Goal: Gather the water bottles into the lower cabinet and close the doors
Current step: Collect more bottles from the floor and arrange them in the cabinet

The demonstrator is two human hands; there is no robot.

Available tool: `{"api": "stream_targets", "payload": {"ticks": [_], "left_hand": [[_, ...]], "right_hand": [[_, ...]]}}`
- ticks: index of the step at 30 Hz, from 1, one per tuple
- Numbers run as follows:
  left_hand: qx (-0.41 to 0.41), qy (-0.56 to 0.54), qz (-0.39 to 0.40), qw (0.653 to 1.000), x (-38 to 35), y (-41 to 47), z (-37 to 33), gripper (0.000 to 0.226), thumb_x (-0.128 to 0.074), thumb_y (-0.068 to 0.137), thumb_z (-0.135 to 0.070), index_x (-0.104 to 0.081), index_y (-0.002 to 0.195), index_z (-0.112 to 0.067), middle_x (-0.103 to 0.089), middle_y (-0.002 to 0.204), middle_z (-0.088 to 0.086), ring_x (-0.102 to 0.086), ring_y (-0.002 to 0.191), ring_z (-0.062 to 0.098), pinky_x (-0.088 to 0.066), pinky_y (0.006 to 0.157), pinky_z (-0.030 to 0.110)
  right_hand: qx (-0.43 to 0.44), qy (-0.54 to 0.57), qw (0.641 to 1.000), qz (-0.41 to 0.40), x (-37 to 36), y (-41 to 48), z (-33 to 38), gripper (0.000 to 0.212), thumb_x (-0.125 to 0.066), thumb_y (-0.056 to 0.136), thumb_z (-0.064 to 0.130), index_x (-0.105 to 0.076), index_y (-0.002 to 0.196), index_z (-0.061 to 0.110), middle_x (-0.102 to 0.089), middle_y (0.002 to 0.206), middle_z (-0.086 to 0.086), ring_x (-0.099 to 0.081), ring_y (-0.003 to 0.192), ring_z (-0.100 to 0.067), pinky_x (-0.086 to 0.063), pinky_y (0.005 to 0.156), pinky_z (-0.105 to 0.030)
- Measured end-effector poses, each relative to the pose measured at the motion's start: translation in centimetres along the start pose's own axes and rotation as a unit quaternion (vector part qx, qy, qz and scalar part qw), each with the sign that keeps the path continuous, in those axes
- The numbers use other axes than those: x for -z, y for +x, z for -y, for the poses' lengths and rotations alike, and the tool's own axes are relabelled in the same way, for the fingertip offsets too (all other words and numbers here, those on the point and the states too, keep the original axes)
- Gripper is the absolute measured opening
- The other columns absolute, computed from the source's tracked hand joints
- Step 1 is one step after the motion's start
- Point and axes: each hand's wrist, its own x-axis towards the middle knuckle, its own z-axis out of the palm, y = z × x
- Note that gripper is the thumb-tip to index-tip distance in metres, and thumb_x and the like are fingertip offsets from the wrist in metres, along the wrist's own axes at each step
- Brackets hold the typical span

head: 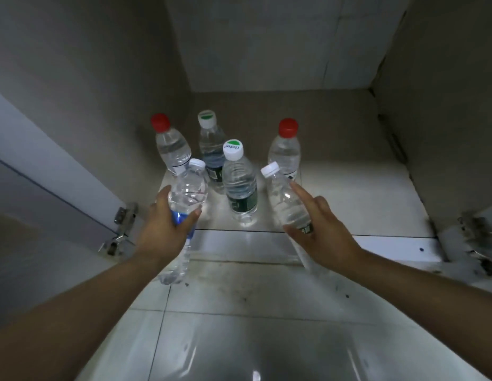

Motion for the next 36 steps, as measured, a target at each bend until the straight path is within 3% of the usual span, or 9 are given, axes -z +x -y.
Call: {"api": "stream_targets", "payload": {"ticks": [5,10,15,21,25,28,32,36], "left_hand": [[0.01,-0.022,-0.023,0.999,-1.1,-0.2,-0.4,0.064,-0.064,0.081,-0.043,-0.032,0.133,-0.025,-0.056,0.125,0.007,-0.055,0.106,0.027,-0.041,0.083,0.035],[0.002,-0.03,-0.031,0.999,-1.2,0.1,-0.7,0.063,-0.063,0.079,-0.048,-0.031,0.131,-0.031,-0.057,0.123,0.003,-0.057,0.105,0.026,-0.045,0.084,0.04],[0.028,-0.025,-0.044,0.998,-1.6,0.4,-0.9,0.067,-0.057,0.078,-0.055,-0.028,0.134,-0.03,-0.057,0.124,0.007,-0.058,0.105,0.034,-0.043,0.08,0.042],[-0.015,-0.011,-0.059,0.998,-1.6,0.8,-2.0,0.065,-0.062,0.081,-0.043,-0.03,0.135,-0.024,-0.056,0.127,0.01,-0.057,0.106,0.036,-0.042,0.077,0.04],[-0.006,0.003,-0.067,0.998,-1.6,0.7,-2.4,0.066,-0.061,0.084,-0.039,-0.029,0.138,-0.02,-0.06,0.119,0.017,-0.058,0.099,0.043,-0.037,0.071,0.037],[0.005,-0.042,-0.062,0.997,-1.7,0.5,-2.6,0.067,-0.063,0.084,-0.033,-0.028,0.139,-0.018,-0.061,0.116,0.013,-0.06,0.098,0.037,-0.039,0.075,0.036],[0.001,-0.081,-0.058,0.995,-2.0,0.7,-2.1,0.07,-0.068,0.08,-0.031,-0.027,0.136,-0.025,-0.061,0.109,0.007,-0.063,0.096,0.033,-0.047,0.081,0.04],[0.002,-0.108,-0.043,0.993,-2.2,1.1,-2.0,0.073,-0.068,0.08,-0.031,-0.024,0.138,-0.026,-0.058,0.121,0.011,-0.061,0.102,0.032,-0.049,0.089,0.046]], "right_hand": [[0.01,0.042,0.999,-0.024,-0.2,0.8,-1.6,0.075,-0.058,0.083,0.048,-0.011,0.141,0.046,-0.052,0.132,-0.002,-0.053,0.112,-0.023,-0.048,0.09,-0.044],[-0.01,0.109,0.988,-0.112,1.8,2.0,-2.7,0.079,-0.068,0.08,0.034,-0.017,0.139,0.046,-0.043,0.141,0.005,-0.046,0.124,-0.016,-0.046,0.099,-0.043],[-0.066,0.165,0.969,-0.172,2.4,3.9,-4.3,0.086,-0.077,0.074,0.023,-0.022,0.135,0.047,-0.047,0.136,0.002,-0.05,0.119,-0.018,-0.049,0.095,-0.046],[-0.075,0.208,0.96,-0.17,2.0,3.0,-4.7,0.083,-0.078,0.072,0.019,-0.028,0.135,0.038,-0.047,0.13,0.011,-0.051,0.111,-0.003,-0.048,0.093,-0.025],[-0.079,0.207,0.959,-0.176,2.2,1.1,-5.2,0.083,-0.079,0.07,0.015,-0.026,0.128,0.041,-0.046,0.122,0.015,-0.051,0.113,-0.009,-0.05,0.091,-0.029],[-0.088,0.196,0.959,-0.183,2.6,0.6,-5.8,0.084,-0.08,0.069,0.014,-0.025,0.128,0.039,-0.043,0.125,0.013,-0.05,0.112,-0.01,-0.051,0.09,-0.033],[-0.16,0.129,0.971,-0.124,1.7,-0.3,-7.5,0.095,-0.085,0.062,0.026,-0.026,0.137,0.027,-0.041,0.137,0.003,-0.046,0.12,-0.017,-0.046,0.098,-0.038],[-0.195,-0.093,0.975,0.045,0.2,-1.7,-9.7,0.079,-0.068,0.076,0.048,-0.03,0.139,0.02,-0.032,0.145,-0.009,-0.031,0.132,-0.026,-0.035,0.105,-0.039]]}}
